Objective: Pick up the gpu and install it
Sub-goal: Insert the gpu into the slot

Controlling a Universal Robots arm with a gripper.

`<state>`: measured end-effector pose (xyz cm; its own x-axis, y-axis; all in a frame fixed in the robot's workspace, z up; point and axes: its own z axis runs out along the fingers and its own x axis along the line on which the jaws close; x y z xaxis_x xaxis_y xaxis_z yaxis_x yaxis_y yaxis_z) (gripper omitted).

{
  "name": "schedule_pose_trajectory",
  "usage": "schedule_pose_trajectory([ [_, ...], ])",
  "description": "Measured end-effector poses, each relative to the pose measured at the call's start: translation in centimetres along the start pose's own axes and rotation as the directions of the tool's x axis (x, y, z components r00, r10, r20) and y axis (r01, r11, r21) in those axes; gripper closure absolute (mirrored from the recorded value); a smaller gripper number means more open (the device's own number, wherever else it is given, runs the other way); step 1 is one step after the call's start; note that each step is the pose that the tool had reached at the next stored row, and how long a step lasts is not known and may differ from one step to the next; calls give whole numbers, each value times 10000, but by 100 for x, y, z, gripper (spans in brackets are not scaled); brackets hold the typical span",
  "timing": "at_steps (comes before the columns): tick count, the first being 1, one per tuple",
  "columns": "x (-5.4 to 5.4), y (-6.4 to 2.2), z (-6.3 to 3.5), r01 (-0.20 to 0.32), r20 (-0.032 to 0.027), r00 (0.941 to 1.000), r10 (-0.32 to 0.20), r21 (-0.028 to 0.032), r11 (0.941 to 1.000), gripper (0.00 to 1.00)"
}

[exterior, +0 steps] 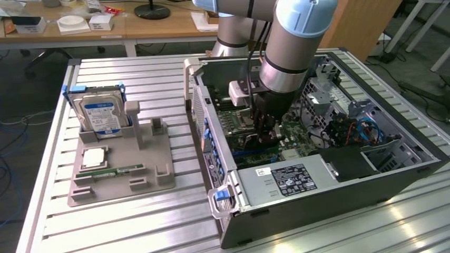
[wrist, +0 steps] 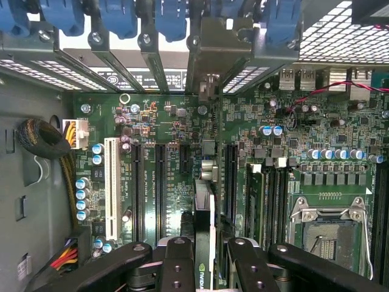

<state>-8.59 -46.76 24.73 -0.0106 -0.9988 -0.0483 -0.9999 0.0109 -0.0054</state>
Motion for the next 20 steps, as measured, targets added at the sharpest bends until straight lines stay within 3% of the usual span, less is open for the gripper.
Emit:
schedule_pose_trajectory([
  [20,0,24,-16,1,0,10000,-1,13,10000,74],
])
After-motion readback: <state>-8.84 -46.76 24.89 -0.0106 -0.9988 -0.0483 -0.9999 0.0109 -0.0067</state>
